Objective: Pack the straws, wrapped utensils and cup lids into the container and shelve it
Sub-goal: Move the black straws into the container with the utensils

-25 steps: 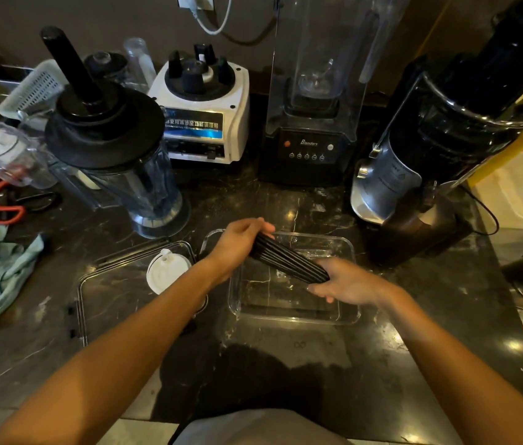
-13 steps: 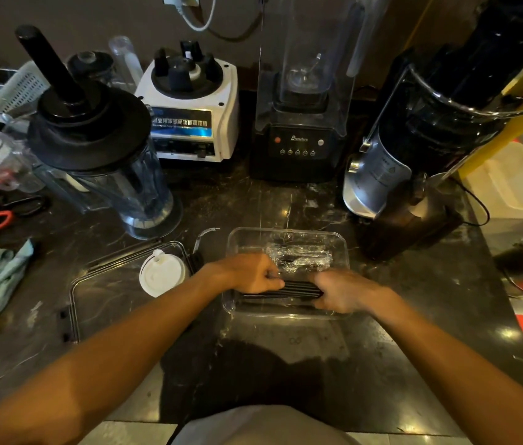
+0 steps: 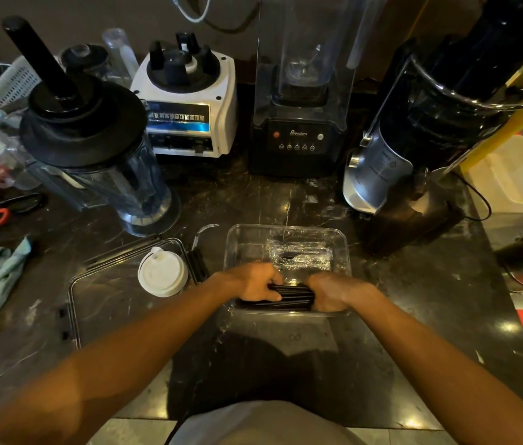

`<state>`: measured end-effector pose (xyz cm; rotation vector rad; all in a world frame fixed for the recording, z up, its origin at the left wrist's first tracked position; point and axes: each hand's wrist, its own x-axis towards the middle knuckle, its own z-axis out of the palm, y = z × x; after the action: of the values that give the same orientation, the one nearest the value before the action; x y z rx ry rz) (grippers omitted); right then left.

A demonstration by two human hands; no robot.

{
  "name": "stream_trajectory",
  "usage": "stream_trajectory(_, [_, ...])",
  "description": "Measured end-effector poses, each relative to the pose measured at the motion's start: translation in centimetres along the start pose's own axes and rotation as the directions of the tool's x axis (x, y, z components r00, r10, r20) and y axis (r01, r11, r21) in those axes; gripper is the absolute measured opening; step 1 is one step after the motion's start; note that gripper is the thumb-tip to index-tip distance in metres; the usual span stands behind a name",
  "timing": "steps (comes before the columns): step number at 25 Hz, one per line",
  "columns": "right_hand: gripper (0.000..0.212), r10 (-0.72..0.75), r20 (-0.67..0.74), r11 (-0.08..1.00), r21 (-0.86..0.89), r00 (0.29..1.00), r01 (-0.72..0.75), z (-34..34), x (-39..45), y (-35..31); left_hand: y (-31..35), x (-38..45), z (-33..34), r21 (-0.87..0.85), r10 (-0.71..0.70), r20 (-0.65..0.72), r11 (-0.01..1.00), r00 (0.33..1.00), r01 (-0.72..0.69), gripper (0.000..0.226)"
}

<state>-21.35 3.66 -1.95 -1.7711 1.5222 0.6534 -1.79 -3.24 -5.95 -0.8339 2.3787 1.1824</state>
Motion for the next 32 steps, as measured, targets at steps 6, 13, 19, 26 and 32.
stream_trajectory(6, [0.028, 0.064, 0.119, 0.997, 0.035, 0.991, -0.068, -1.7, -0.2, -0.2, 0.2, -0.5, 0.2, 0.029, -0.025, 0.065, 0.999, 0.998, 0.023, 0.029])
stream_trajectory(13, [0.022, 0.059, 0.026, 0.998, -0.005, 0.998, -0.058, -1.2, -0.4, -0.2, 1.1, -0.3, 0.0, 0.08, -0.013, 0.036, 0.997, 0.999, 0.01, 0.048])
stream_trajectory(19, [0.031, 0.078, -0.078, 0.996, -0.036, 0.994, -0.081, -0.4, -0.7, -0.2, 1.6, 0.2, 0.7, 0.246, 0.0, -0.084, 0.969, 0.996, 0.021, 0.052])
stream_trajectory(26, [0.054, 0.099, -0.197, 0.988, -0.097, 0.975, -0.12, 1.0, -0.1, -0.2, 1.9, 0.8, 1.8, 0.293, 0.039, -0.164, 0.956, 0.986, 0.011, 0.063])
stream_trajectory(32, [0.051, 0.097, -0.196, 0.988, -0.103, 0.976, -0.119, 0.7, -0.2, -0.4, 1.1, 0.1, 1.4, 0.339, 0.015, -0.205, 0.939, 0.979, 0.057, 0.064])
